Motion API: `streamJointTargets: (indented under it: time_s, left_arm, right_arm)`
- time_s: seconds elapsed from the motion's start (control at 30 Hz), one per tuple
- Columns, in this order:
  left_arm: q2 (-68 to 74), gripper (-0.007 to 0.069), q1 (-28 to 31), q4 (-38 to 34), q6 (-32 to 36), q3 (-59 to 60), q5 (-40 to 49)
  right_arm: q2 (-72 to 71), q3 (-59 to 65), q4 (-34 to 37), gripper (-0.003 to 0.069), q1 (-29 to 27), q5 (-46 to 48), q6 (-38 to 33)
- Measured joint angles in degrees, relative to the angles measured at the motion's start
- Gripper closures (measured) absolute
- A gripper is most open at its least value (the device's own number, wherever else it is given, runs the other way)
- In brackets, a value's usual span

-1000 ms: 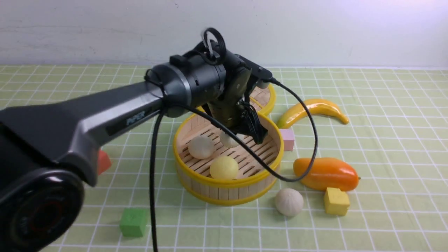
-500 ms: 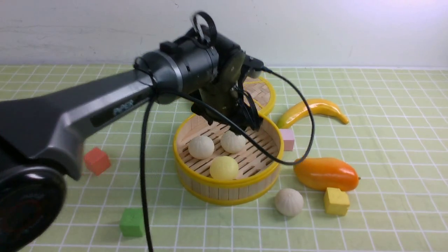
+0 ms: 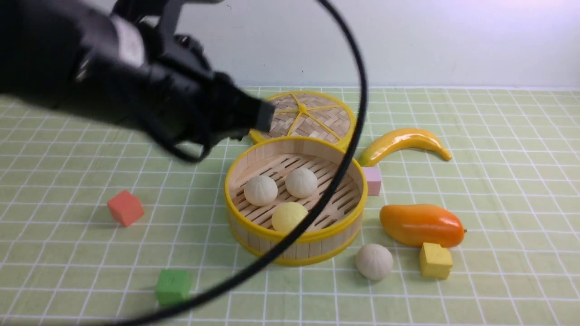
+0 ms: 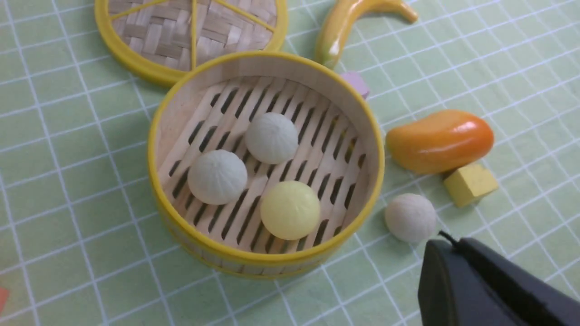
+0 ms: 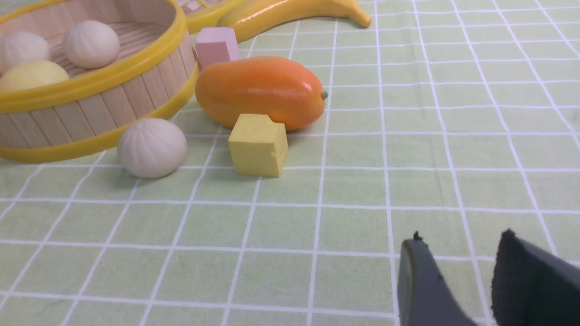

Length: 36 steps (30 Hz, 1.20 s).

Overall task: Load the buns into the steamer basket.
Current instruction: Use the right arm to grab a steamed stuffed bun

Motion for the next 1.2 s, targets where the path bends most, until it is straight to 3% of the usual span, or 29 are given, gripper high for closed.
streamJointTargets:
  time_s: [0.33, 0.47, 0.6, 0.73, 0.83, 1.0, 1.2]
  left_arm:
    - [-31.0, 0.0638, 0.0, -3.7, 0.2, 40.7, -30.8]
    - [-38.1, 0.0638, 0.0, -3.7, 0.2, 46.6, -33.1]
    - [-42.8, 0.0638, 0.0, -3.8, 0.2, 51.6, -33.6]
    - [-43.2, 0.0638, 0.0, -3.9, 0.2, 52.5, -33.6]
    - [-43.2, 0.0638, 0.0, -4.0, 0.2, 52.6, -33.9]
    - [-43.2, 0.0638, 0.0, -4.0, 0.2, 52.6, -34.4]
    - [-43.2, 0.0638, 0.0, -4.0, 0.2, 52.6, -34.7]
  right_arm:
    - [0.0, 0.1, 0.3, 0.0420, 0.0, -1.0, 0.0]
    - [0.0, 0.5, 6.7, 0.0420, 0.0, -6.6, 4.7]
    - [0.0, 0.5, 21.0, 0.0420, 0.0, -16.8, 14.4]
    - [0.2, -2.2, 27.6, 0.0420, 0.4, -16.7, 18.2]
    - [8.4, -13.8, 26.7, 0.0420, 2.2, -3.1, 15.2]
    - [33.5, -35.5, 16.6, 0.0420, 2.8, 23.3, 6.4]
    - [58.7, -52.2, 9.1, 0.0420, 4.0, 38.9, 1.7]
